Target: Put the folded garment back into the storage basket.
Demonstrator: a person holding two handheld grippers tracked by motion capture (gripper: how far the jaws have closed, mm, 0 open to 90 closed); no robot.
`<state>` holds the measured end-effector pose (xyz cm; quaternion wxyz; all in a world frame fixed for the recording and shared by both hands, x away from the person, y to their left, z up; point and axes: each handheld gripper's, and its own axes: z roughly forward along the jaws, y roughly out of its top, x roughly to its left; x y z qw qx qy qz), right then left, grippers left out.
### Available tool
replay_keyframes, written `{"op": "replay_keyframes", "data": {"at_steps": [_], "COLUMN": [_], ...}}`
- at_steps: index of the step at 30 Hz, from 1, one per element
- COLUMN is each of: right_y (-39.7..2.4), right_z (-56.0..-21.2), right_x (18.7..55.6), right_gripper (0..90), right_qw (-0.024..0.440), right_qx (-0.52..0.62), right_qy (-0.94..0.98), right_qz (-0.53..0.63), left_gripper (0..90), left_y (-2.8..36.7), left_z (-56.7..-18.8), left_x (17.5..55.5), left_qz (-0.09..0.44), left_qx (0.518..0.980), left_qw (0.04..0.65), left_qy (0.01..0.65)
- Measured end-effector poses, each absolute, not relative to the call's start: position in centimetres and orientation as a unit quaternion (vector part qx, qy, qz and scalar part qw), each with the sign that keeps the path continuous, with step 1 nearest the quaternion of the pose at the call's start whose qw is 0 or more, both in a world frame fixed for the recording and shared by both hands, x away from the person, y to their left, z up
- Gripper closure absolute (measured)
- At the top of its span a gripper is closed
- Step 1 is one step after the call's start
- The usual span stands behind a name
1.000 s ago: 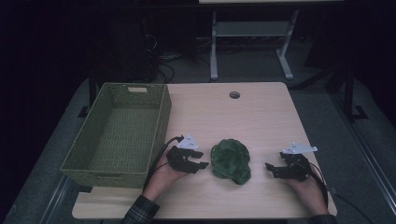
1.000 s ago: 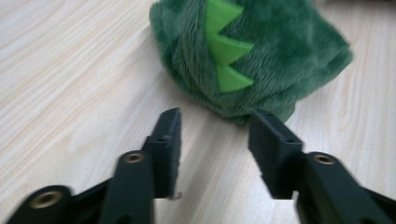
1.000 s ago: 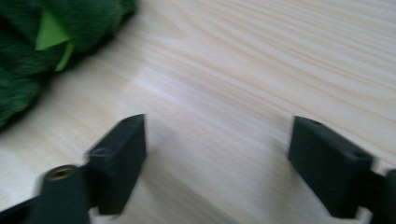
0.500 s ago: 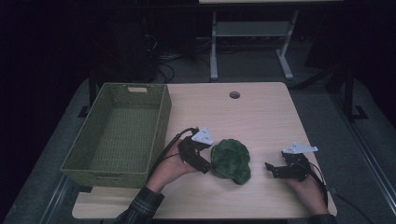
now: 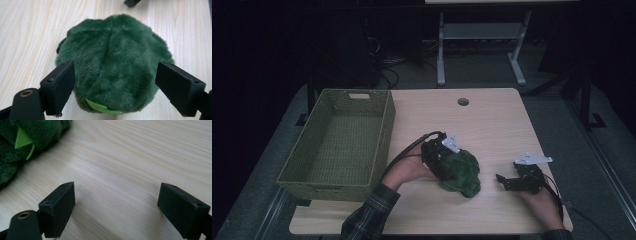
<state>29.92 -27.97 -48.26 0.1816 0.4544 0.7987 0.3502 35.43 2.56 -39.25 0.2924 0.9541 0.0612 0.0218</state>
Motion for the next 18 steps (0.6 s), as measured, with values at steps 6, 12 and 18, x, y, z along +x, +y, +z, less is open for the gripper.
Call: {"op": "replay_keyframes", "data": {"at_steps": [6, 12, 18], "right_y": [-28.0, -28.0, -28.0], "right_z": [-48.3, -48.3, -48.3], "right_x": [29.9, 29.9, 29.9], "right_gripper": [14.6, 15.0, 15.2], "right_qw": [0.182, 0.183, 0.184], "right_qx": [0.455, 0.455, 0.455], "right_qy": [0.798, 0.798, 0.797], "right_qz": [0.351, 0.35, 0.351], "left_gripper": [14.7, 14.6, 15.0], "left_y": [2.3, 2.2, 1.9], "left_z": [-40.9, -42.3, -43.4], "left_x": [35.9, 35.7, 35.7], "left_qz": [0.004, -0.01, -0.002], "left_qx": [0.965, 0.968, 0.973], "left_qw": [0.258, 0.246, 0.228], "left_qy": [0.053, 0.051, 0.045]}}
